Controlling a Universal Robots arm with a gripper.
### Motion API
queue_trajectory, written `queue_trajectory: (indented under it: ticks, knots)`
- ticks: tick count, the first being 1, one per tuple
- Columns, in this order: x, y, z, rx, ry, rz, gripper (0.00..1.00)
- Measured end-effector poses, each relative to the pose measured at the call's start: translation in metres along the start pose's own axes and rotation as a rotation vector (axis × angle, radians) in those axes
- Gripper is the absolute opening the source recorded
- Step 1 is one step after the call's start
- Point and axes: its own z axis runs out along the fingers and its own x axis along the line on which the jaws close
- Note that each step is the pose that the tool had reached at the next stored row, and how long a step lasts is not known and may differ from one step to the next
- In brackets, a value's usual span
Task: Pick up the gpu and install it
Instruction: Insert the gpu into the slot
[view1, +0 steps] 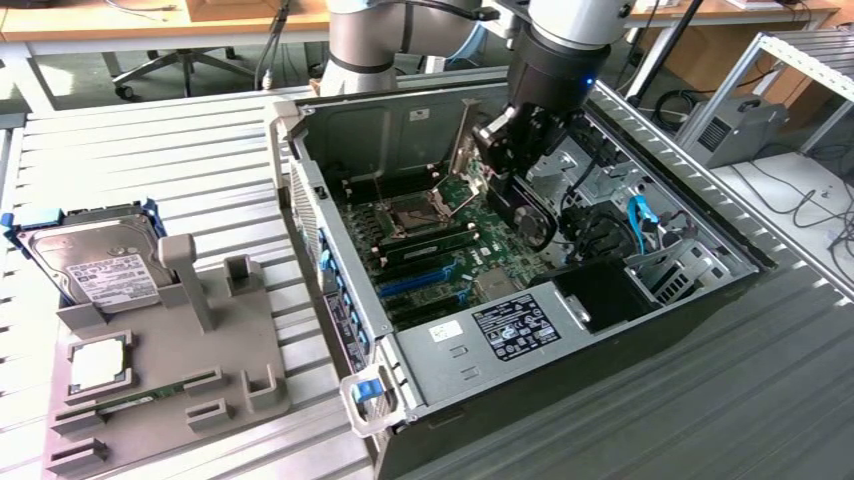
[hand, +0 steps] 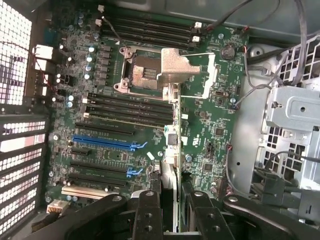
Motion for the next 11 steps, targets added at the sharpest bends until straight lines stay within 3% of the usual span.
queue_trajectory:
  ticks: [11]
  knots:
    - [-0.0002,0.0,0.0001,-0.0017,0.0021,-0.085,0.26]
